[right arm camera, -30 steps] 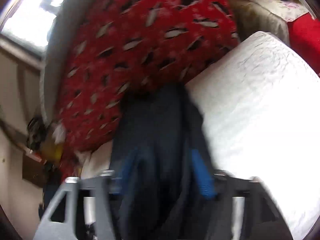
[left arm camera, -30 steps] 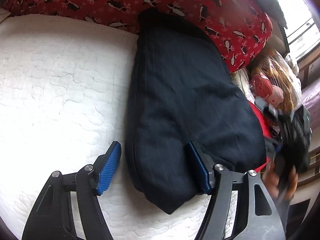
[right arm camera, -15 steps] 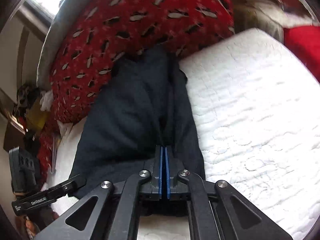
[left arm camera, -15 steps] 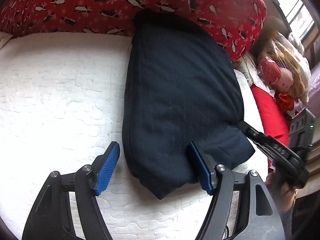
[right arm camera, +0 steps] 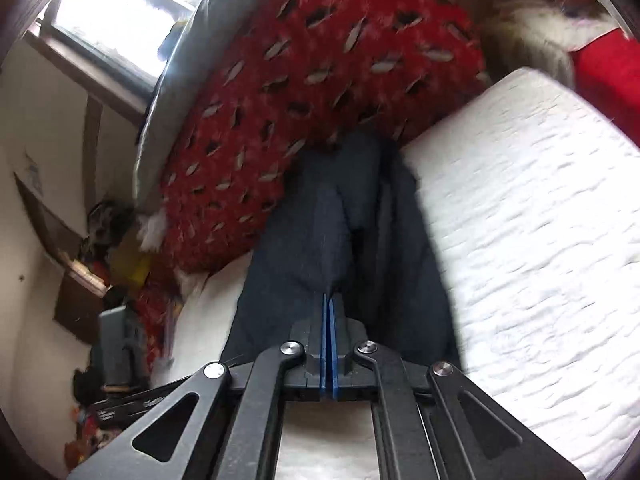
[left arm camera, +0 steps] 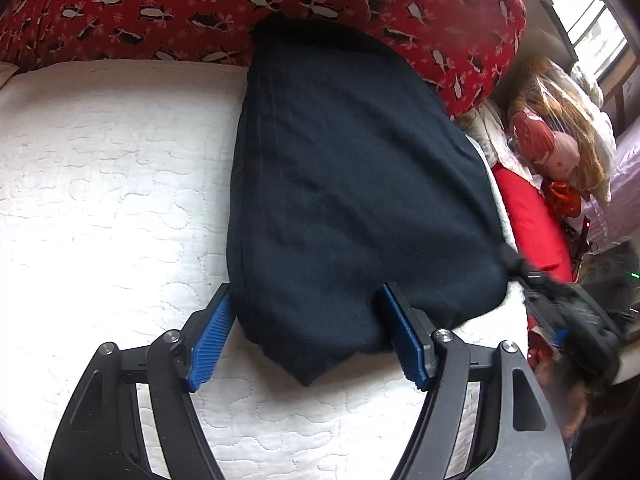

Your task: Fold large clothes

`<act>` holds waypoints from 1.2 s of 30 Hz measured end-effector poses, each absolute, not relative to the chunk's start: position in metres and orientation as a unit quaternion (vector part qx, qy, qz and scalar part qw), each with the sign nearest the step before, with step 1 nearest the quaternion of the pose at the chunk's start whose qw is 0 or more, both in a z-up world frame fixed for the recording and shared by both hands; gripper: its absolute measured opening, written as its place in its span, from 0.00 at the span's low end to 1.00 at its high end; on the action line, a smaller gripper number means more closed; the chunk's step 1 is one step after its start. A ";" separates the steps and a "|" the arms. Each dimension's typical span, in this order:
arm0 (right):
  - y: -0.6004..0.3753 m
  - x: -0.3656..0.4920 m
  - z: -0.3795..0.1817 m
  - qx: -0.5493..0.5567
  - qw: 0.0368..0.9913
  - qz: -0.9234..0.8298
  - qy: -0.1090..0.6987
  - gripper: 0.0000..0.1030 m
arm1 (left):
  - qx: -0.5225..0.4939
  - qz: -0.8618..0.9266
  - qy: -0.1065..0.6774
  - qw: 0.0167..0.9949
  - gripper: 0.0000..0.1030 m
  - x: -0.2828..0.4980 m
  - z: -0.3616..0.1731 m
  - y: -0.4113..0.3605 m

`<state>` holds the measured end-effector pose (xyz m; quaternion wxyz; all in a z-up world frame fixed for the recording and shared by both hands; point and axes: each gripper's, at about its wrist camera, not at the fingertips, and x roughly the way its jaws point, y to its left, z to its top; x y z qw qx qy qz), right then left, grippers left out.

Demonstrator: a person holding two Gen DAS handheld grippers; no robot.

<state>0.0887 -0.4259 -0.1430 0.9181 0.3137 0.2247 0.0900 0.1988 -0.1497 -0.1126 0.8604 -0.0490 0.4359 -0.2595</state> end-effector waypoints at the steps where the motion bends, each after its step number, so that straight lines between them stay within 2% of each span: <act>1: -0.428 0.095 -0.155 0.313 0.914 0.077 0.247 0.00 | -0.050 -0.263 0.444 0.855 0.70 0.199 -0.115 -0.150; 3: -0.428 0.106 -0.172 0.309 0.905 0.063 0.286 0.00 | -0.055 -0.283 0.462 0.839 0.70 0.197 -0.117 -0.146; 5: -0.426 0.103 -0.162 0.296 0.910 0.056 0.284 0.02 | -0.062 -0.309 0.463 0.829 0.70 0.194 -0.111 -0.136; 9: -0.442 0.098 -0.123 0.316 0.924 0.026 0.216 0.15 | -0.103 -0.319 0.420 0.843 0.70 0.211 -0.078 -0.107; 10: -0.446 0.104 -0.115 0.328 0.922 0.029 0.203 0.28 | -0.103 -0.305 0.415 0.851 0.70 0.221 -0.071 -0.106; 11: -0.448 0.115 -0.106 0.341 0.918 0.032 0.199 0.46 | -0.097 -0.287 0.412 0.859 0.70 0.234 -0.066 -0.108; 13: -0.449 0.143 -0.097 0.357 0.910 0.035 0.207 0.58 | -0.084 -0.262 0.423 0.863 0.70 0.264 -0.063 -0.119; 17: -0.439 0.205 -0.100 0.352 0.896 0.015 0.269 0.58 | -0.091 -0.245 0.464 0.847 0.70 0.298 -0.070 -0.138; 18: -0.434 0.216 -0.100 0.346 0.896 0.022 0.277 0.52 | -0.094 -0.247 0.465 0.845 0.70 0.301 -0.070 -0.140; 19: -0.429 0.222 -0.095 0.326 0.905 0.032 0.273 0.13 | -0.098 -0.254 0.461 0.845 0.70 0.302 -0.069 -0.142; 20: -0.426 0.221 -0.089 0.309 0.913 0.034 0.264 0.04 | -0.101 -0.258 0.457 0.845 0.70 0.302 -0.070 -0.142; 22: -0.426 0.212 -0.082 0.287 0.931 0.025 0.225 0.03 | -0.100 -0.263 0.454 0.846 0.70 0.302 -0.075 -0.146; 24: -0.439 0.218 -0.095 0.281 0.932 -0.013 0.230 0.03 | -0.102 -0.267 0.465 0.838 0.71 0.305 -0.087 -0.150; 26: -0.455 0.233 -0.126 0.295 0.914 -0.037 0.274 0.03 | -0.121 -0.274 0.485 0.822 0.73 0.309 -0.099 -0.152; 28: -0.457 0.232 -0.129 0.300 0.913 -0.030 0.274 0.05 | -0.131 -0.277 0.482 0.821 0.73 0.307 -0.105 -0.150; 32: -0.459 0.203 -0.111 0.329 0.909 0.019 0.254 0.29 | -0.110 -0.272 0.467 0.834 0.72 0.297 -0.103 -0.143; 36: -0.455 0.163 -0.116 0.334 0.903 0.073 0.261 0.53 | -0.112 -0.273 0.468 0.833 0.72 0.293 -0.107 -0.141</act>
